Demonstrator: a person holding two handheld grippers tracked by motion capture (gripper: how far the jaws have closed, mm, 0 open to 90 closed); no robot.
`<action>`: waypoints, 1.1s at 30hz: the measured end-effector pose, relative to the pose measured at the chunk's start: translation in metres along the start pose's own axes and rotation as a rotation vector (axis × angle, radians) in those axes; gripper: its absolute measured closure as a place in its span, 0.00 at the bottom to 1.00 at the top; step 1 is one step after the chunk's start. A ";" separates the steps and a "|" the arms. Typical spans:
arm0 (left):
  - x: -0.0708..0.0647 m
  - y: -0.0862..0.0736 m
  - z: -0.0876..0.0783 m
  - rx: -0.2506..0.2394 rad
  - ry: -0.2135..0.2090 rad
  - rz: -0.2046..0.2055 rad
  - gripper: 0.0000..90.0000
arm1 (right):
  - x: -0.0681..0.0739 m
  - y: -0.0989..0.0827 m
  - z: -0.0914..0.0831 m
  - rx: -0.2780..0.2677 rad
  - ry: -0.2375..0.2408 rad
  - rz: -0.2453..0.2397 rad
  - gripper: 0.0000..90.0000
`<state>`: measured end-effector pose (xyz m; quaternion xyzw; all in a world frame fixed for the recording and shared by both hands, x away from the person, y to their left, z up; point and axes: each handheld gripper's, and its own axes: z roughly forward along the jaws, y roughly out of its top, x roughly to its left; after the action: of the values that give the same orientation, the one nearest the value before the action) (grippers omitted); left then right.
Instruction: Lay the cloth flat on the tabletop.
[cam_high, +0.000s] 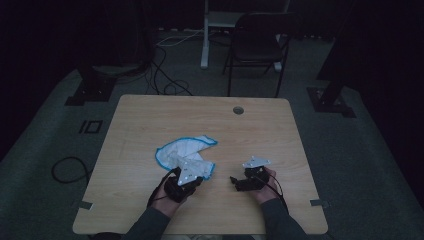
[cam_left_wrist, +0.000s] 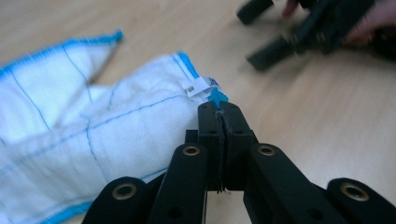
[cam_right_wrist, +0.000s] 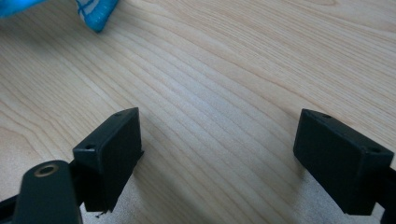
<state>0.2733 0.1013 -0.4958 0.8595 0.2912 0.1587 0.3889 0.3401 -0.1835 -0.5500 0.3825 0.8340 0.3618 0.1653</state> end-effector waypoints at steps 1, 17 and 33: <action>-0.002 -0.004 -0.001 0.002 -0.007 -0.003 0.99 | 0.000 0.000 0.000 0.000 0.000 0.000 0.17; -0.027 -0.027 -0.008 0.040 -0.071 0.010 0.81 | 0.000 0.000 0.000 0.000 -0.001 -0.001 0.17; 0.041 0.009 0.000 -0.008 0.084 -0.005 0.80 | 0.017 0.003 -0.007 -0.030 0.003 -0.016 0.56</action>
<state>0.3088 0.1215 -0.4870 0.8499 0.3089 0.1946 0.3800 0.3264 -0.1730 -0.5431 0.3727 0.8317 0.3735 0.1727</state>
